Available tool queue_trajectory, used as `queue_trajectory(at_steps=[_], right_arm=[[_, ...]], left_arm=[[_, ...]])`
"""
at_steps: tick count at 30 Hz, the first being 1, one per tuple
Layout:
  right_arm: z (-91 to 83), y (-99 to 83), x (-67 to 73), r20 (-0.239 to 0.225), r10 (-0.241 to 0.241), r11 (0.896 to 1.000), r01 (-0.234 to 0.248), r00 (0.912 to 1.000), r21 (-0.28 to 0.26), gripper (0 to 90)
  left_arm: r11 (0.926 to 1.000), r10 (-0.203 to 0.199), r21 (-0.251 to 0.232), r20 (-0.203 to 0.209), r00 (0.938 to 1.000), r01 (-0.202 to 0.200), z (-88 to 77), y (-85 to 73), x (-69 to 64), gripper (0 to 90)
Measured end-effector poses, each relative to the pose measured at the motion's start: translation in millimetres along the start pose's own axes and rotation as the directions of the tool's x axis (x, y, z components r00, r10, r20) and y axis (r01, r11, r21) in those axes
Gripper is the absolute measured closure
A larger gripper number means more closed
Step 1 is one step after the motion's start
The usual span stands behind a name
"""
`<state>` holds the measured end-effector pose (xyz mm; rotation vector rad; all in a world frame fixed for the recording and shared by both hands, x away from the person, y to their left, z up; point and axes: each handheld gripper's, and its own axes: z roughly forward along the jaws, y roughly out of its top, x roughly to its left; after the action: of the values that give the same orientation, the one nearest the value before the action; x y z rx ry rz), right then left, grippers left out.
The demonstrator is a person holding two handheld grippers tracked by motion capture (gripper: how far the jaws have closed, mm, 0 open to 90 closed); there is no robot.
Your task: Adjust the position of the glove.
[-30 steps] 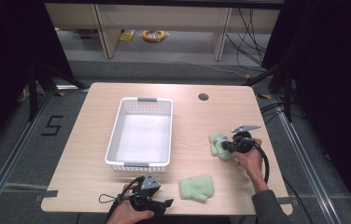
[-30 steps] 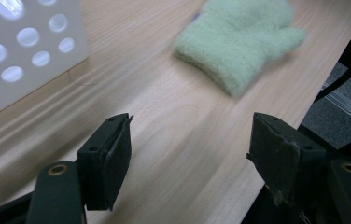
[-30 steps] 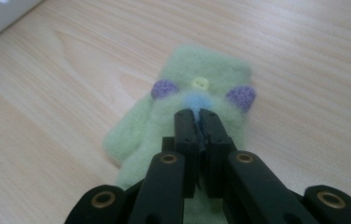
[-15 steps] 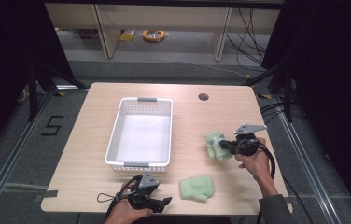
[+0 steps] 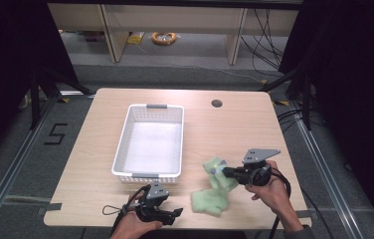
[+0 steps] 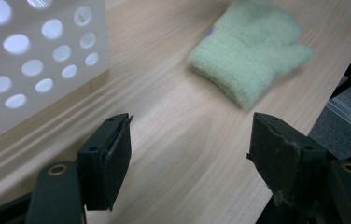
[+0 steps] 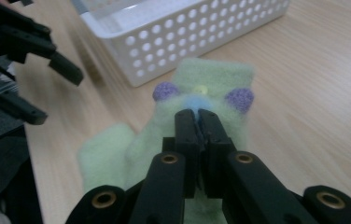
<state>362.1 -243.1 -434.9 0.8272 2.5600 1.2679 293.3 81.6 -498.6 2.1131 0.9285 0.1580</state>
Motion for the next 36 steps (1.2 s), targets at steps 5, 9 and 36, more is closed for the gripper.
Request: queue_trajectory(at_steps=[5,9,36], right_arm=[[1.3,-4.2,19.7,-0.060,-0.030,0.999,0.031,0.9978,0.008,87.9],[1.6,-7.8,31.9,-0.096,-0.046,0.999,0.049,0.9943,0.022,87.9],[12.0,-11.9,56.9,-0.181,-0.145,0.987,0.155,0.9727,0.041,88.0]], left_arm=[[0.9995,0.020,-0.026,0.015,0.9997,-0.019,-4.2,6.2,-0.2,29.2],[0.9979,0.026,-0.059,0.019,0.9995,-0.025,-3.7,14.0,-3.8,29.6],[0.9820,0.178,-0.080,0.102,0.9787,-0.171,14.8,42.1,-21.1,76.5]])
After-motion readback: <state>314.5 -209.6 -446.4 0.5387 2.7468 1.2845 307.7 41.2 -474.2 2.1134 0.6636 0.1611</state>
